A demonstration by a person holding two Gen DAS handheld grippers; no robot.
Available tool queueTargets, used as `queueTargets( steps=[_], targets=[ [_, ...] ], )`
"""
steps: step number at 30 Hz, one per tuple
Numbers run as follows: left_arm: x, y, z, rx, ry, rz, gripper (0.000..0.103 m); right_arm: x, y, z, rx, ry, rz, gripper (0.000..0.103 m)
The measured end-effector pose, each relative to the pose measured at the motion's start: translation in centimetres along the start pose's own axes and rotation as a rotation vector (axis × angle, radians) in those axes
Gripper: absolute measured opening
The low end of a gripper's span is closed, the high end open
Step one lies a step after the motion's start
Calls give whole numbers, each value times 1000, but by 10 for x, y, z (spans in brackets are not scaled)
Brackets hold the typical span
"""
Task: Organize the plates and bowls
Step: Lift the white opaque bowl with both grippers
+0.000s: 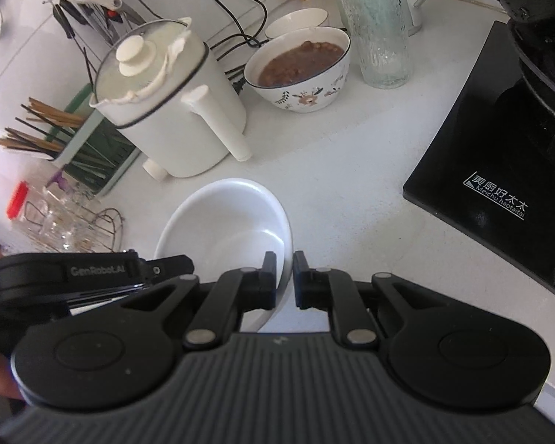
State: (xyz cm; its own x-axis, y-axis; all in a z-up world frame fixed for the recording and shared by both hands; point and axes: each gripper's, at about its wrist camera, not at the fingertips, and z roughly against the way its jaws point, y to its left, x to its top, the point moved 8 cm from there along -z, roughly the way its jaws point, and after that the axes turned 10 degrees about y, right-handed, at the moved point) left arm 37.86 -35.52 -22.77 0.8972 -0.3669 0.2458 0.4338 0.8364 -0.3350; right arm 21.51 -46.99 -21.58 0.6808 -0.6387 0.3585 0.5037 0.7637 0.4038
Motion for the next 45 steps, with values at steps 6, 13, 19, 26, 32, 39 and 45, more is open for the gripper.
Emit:
queueTargets(
  steps=[6,13,19,26,32,39,45],
  targets=[
    [-3,3,20,-10,-1,6,8,-1,9,13,27,5,3,12],
    [-8,13,43,-26,-8,34,8,-1,24,25,49,11,18,12],
    [-9,23,71,5,-70,72,8,5,50,29,48,-9,47,12],
    [-6,44,109,2,-157,133,8,10,83,32,91,3,110,12],
    [-14,68,134,18,-213,201,8,9,115,31,136,19,188,12],
    [-34,104,155,51,-264,300,8,-1,153,22,173,63,294,12],
    [-50,129,166,74,-283,376,9,-13,178,14,200,97,363,12]
  ],
)
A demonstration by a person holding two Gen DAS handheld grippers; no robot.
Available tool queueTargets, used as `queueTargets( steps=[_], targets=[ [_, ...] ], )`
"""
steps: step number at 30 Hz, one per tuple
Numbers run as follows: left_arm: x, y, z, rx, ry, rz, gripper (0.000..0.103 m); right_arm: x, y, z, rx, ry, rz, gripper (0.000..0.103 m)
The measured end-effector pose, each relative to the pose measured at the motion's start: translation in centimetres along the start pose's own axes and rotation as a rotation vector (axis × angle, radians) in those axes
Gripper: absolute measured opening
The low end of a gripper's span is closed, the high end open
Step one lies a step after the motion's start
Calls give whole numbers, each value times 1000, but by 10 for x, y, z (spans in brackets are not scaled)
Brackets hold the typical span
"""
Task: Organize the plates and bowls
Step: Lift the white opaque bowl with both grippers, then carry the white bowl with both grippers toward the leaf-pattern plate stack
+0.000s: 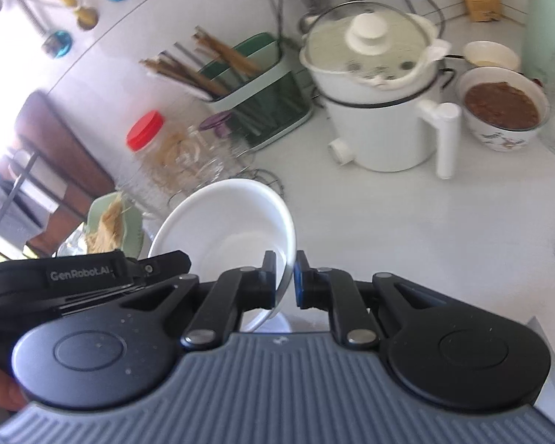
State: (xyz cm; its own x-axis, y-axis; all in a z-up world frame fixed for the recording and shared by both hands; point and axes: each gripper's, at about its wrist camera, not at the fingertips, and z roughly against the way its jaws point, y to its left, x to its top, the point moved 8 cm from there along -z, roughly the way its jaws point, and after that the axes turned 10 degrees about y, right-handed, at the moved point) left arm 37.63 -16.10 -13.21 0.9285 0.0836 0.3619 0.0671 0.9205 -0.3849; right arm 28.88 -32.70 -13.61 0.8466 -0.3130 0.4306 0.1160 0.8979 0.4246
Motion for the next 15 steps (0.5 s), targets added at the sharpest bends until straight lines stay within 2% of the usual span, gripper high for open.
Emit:
queueTargets(
  steps=[8,15],
  targets=[
    [-10,33,0,37,9,90,9,-8,21,-26,-7,89,95,13],
    [-23,59,-13,56,58,166,9,-19,32,-48,-27,167,157,14]
  ],
)
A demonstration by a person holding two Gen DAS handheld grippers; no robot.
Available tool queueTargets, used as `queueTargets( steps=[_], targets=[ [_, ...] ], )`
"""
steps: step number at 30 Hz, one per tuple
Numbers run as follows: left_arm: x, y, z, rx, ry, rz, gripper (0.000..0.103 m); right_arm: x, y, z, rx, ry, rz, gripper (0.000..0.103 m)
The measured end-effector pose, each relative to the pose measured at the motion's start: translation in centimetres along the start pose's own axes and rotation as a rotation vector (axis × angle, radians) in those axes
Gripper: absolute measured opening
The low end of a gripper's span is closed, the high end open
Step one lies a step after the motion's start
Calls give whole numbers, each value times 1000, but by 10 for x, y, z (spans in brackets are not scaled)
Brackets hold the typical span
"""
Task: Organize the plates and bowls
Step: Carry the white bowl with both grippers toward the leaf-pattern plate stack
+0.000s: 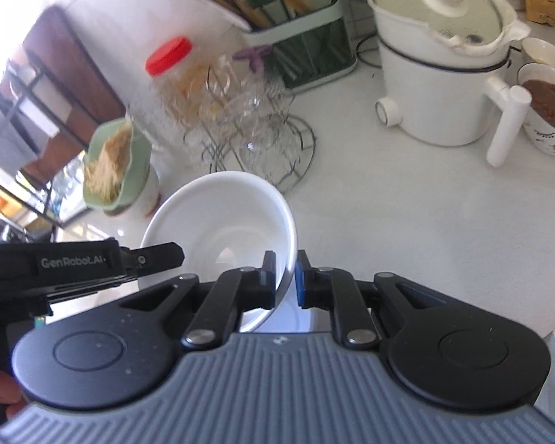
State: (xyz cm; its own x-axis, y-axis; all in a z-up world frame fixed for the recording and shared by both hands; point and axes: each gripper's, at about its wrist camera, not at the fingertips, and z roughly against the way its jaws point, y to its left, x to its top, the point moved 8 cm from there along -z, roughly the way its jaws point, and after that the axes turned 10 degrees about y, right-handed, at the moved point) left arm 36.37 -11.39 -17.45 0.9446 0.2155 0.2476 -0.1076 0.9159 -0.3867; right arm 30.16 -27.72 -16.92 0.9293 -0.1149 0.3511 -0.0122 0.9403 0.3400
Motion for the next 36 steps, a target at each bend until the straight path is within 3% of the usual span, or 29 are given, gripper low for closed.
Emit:
queueTargets(
  steps=[9,15,22,25,27,30,36],
  targets=[
    [-16,19,-26,58,80,-11,9,-20,-3,-32,-28,152,52,15],
    [-31,30,-42,72,112,16,9,-30,-2,-47,-60,204,92,15],
    [-32,29,-37,67,71,17,9,-27,-10,-40,-43,212,98,17],
    [-31,33,-32,63,65,39,9,-21,-13,-33,-28,186,84,33],
    [-30,34,-30,69,61,43,16,-15,-16,-30,-26,165,63,42],
    [-29,36,-27,75,52,49,26,-8,-19,-32,-22,152,59,42],
    [-31,38,-20,81,32,44,29,-1,-30,-52,-11,161,38,42]
  ],
)
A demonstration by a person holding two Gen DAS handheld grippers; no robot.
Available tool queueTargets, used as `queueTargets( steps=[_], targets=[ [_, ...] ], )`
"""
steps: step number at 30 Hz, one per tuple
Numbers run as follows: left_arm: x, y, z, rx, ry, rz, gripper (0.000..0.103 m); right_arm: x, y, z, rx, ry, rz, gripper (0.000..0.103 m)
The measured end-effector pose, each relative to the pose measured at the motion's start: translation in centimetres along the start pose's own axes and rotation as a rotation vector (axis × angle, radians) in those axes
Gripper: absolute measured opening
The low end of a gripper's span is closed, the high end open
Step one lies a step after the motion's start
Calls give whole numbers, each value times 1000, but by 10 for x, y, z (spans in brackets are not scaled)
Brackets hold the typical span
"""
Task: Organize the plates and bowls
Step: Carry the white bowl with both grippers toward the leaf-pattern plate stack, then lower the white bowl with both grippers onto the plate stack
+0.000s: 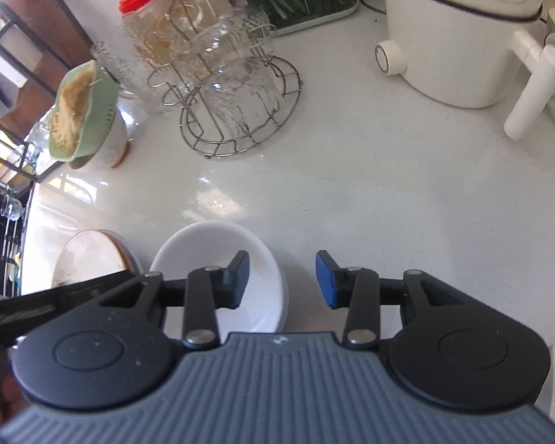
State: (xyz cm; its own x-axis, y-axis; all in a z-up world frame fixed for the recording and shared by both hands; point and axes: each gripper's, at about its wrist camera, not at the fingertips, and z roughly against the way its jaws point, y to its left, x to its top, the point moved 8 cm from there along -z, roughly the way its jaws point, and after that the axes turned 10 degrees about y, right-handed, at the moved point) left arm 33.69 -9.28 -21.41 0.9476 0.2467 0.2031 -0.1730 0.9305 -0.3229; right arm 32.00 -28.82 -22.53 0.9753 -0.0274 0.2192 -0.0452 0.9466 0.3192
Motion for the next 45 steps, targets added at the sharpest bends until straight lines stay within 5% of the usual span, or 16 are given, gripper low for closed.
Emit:
queueTargets(
  steps=[11,21,28,45],
  targets=[
    [-2,5,3,31,-12,18,29,-4,-4,-41,68,84,-48,41],
    [-1,8,0,33,-13,52,29,-13,-5,-58,84,137,-56,22],
    [-1,6,-6,24,4,52,42,-9,-6,-53,65,91,-44,14],
    [-1,-36,-57,-73,111,-85,43,-19,-46,-35,20,38,-172,11]
  ],
)
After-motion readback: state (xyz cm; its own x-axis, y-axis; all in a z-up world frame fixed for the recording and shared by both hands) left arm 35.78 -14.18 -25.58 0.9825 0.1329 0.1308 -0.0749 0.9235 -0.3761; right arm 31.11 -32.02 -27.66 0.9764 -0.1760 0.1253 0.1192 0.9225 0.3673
